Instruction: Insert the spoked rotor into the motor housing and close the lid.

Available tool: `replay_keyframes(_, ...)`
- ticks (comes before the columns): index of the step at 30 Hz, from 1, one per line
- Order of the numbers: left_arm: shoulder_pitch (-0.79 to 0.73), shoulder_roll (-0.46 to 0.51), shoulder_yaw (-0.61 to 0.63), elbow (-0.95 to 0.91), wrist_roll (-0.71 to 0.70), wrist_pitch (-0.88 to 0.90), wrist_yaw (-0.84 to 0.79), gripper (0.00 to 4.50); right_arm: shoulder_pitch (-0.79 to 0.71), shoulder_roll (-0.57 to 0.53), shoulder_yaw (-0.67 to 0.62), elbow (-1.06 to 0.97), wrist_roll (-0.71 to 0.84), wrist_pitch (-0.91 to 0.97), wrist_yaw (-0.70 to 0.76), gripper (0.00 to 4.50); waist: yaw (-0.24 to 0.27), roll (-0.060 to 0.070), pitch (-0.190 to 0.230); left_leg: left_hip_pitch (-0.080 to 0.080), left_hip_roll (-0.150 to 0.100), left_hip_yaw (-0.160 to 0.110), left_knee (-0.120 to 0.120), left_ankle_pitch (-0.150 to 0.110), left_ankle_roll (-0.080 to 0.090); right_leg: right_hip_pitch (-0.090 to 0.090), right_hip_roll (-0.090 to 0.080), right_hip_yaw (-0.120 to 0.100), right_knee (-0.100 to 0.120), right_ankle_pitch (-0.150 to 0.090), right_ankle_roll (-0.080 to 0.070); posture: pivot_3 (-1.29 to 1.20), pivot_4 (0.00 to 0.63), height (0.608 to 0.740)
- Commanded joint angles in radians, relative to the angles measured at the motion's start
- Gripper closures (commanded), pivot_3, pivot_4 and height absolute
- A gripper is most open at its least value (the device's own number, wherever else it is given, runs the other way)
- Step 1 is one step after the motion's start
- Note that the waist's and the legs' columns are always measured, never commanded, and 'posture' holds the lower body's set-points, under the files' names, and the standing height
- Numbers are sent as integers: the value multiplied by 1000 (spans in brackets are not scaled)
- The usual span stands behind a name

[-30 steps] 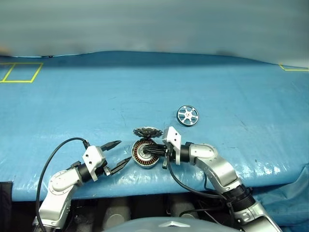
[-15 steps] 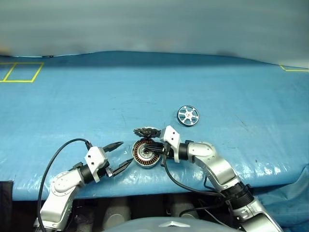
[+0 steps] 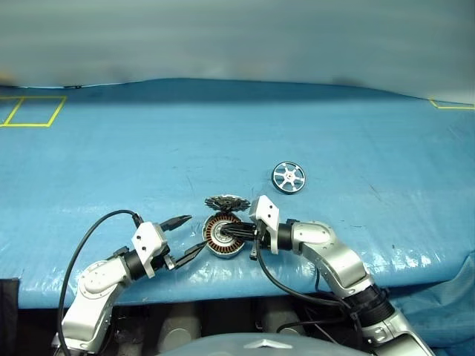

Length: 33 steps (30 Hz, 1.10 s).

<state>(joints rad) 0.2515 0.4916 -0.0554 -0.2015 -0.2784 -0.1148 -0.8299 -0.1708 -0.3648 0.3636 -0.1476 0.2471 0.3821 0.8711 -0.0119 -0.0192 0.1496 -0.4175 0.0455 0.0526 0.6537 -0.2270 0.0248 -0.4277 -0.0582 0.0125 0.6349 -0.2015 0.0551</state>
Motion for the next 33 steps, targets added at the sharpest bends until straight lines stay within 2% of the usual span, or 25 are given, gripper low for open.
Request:
replay_keyframes(1,-3,3,-3,-59,-13,10,2,807,0,-9,8,-12,-13,6,-3,4453,0,0,0,0,0,0,0,0,0,0,0,0,0,0,0,0,150,740)
replay_keyframes(13,0,2,1,-61,-20,23,-3,807,-8,-42,51,5,-94,10,-30,4453,0,-1,-1,2,0,0,0,0,0,0,0,0,0,0,0,0,150,740)
replay_keyframes(24,5,-2,-1,-46,-20,15,-9,807,-1,-14,-8,-82,22,12,-3,4453,0,-1,-1,1,0,-1,0,0,0,0,-1,0,0,0,0,0,150,740)
replay_keyframes(33,10,-5,-4,-54,-17,18,-1,807,-3,-24,19,-91,6,26,-7,4453,0,-1,-1,1,0,-2,0,0,0,0,-1,0,0,0,0,0,150,740)
